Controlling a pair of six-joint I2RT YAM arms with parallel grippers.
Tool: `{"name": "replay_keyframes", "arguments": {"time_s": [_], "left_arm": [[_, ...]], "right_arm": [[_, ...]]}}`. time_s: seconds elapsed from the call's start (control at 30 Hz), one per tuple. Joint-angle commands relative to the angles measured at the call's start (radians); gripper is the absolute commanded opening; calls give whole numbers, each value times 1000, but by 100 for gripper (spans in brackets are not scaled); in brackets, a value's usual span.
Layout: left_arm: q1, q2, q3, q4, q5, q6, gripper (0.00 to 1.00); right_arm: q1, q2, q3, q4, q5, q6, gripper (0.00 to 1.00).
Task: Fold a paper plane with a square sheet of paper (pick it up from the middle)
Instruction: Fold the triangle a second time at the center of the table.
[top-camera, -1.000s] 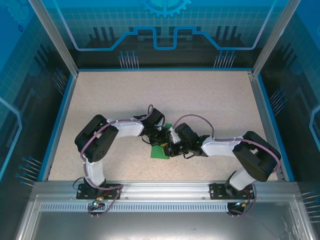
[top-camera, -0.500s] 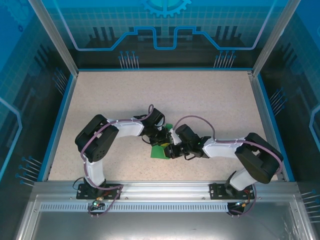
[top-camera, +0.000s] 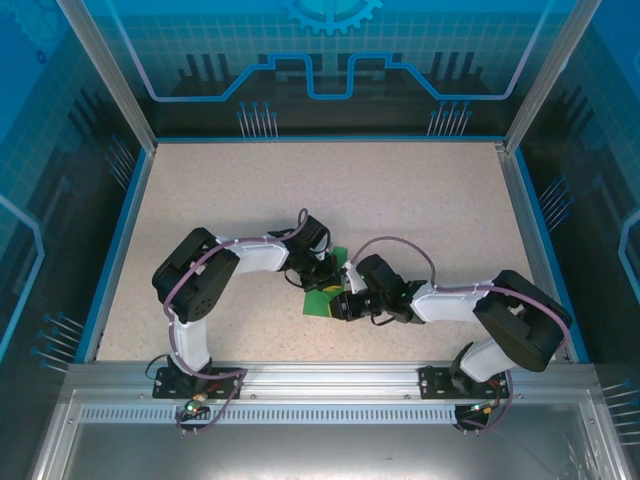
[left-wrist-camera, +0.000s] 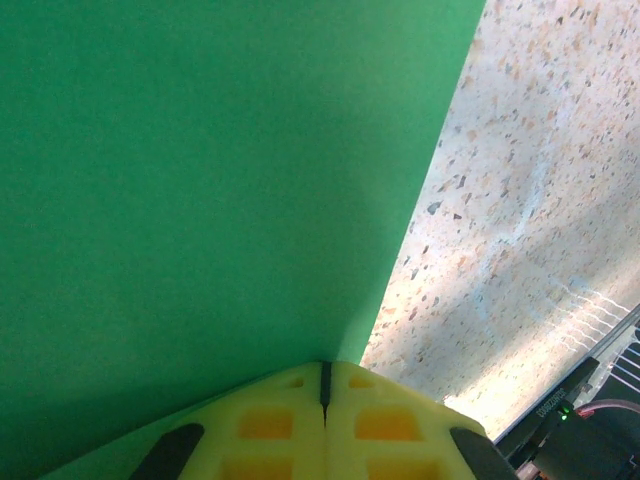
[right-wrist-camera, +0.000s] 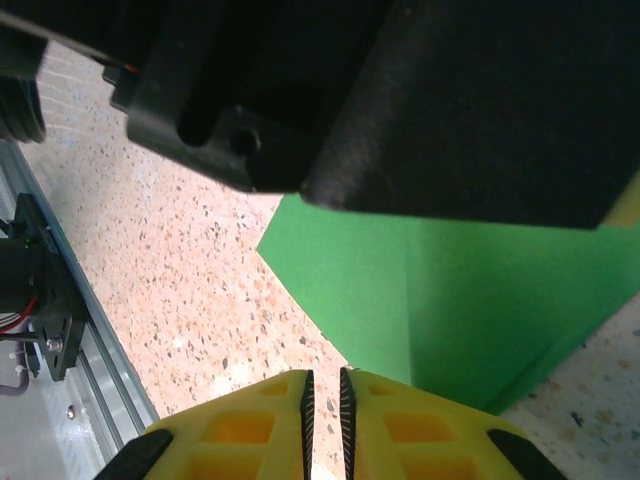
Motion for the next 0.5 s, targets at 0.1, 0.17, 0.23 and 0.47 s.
{"name": "replay_keyframes", "arguments": {"time_s": [0.1, 0.17, 0.23, 0.47], "left_arm": [[4, 52, -29, -43, -46, 22, 5], [8, 52, -30, -41, -46, 21, 5], [9, 52, -28, -41, -46, 24, 5], [13, 58, -24, -42, -41, 23, 5]], "right_arm": [[9, 28, -19, 17, 24, -4, 17], [9, 28, -27, 17, 24, -3, 17], [6, 21, -34, 18, 28, -2, 17], [-2, 45, -28, -8, 31, -9, 17]]}}
